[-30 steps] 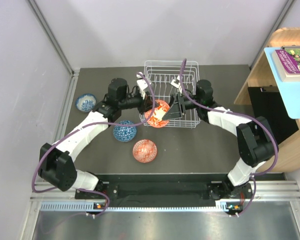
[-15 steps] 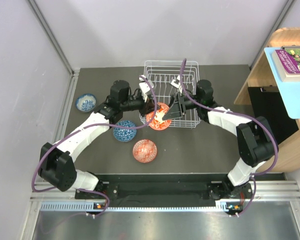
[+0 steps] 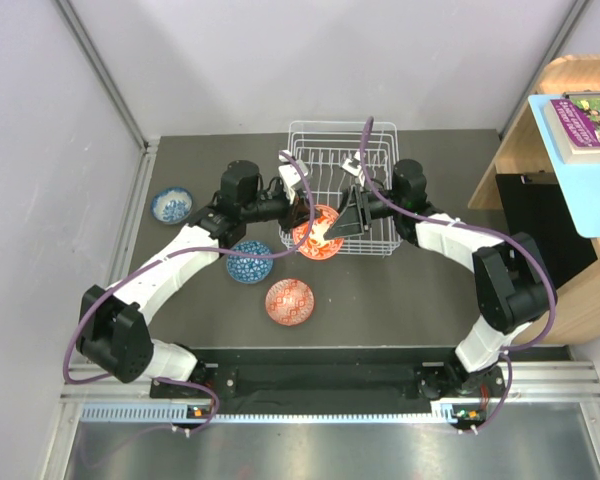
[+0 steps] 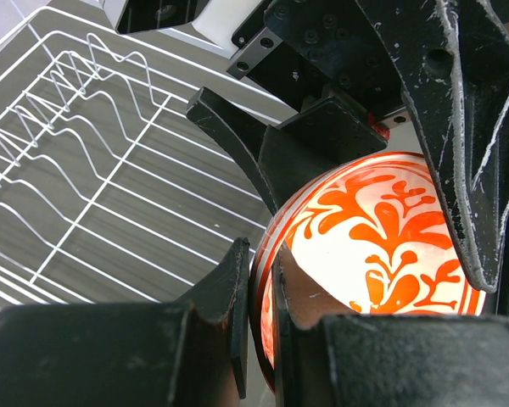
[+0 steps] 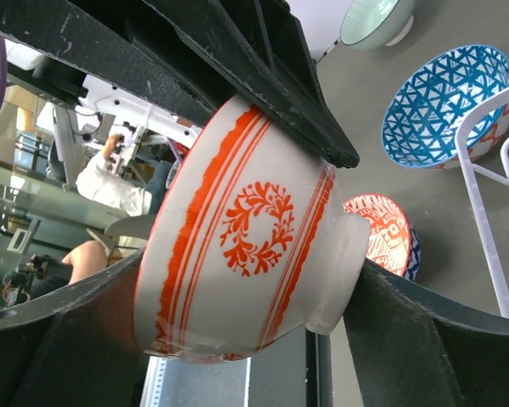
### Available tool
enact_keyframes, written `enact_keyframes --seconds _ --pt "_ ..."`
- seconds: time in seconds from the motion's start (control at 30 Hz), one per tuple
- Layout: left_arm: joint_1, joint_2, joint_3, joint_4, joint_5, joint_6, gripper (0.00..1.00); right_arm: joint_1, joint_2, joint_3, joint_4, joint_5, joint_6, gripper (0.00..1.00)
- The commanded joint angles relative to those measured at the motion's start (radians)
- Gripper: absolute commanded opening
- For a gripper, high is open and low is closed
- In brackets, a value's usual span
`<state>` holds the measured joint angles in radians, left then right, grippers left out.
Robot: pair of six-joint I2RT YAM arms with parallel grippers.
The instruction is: Load the bowls into the dish rack
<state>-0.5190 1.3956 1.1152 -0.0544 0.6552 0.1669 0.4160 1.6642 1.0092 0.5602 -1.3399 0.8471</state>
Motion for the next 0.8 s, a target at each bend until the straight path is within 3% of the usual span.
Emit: enact_keyframes --seconds 0.0,0.23,0.5,0.57,0.67,0.77 --pt "-0.012 -0.023 0.018 0.059 -0.016 0.003 0.00 0.014 -0.026 0.028 0.050 -0.015 -0.036 0.80" --pt "-0.013 -0.012 0.018 0.064 -0.006 -0.004 0.00 0.015 -0.023 0.035 0.052 -0.025 -0.028 0.64" --pt "-0.013 -0.012 0.018 0.059 0.011 -0.001 0.01 0.015 -0.015 0.032 0.078 -0.027 -0.003 0.19" --pt "-0.013 -0.012 0.021 0.059 0.021 0.000 0.13 0.015 -0.015 0.029 0.078 -0.022 -0.005 0.10" --pt "-0.013 -0.014 0.018 0.059 0.044 0.005 0.22 0.012 -0.014 0.028 0.079 -0.015 -0.006 0.00" --pt "-0.013 -0.014 0.021 0.033 0.053 0.008 0.35 0.006 -0.014 0.025 0.079 -0.007 -0.008 0.00"
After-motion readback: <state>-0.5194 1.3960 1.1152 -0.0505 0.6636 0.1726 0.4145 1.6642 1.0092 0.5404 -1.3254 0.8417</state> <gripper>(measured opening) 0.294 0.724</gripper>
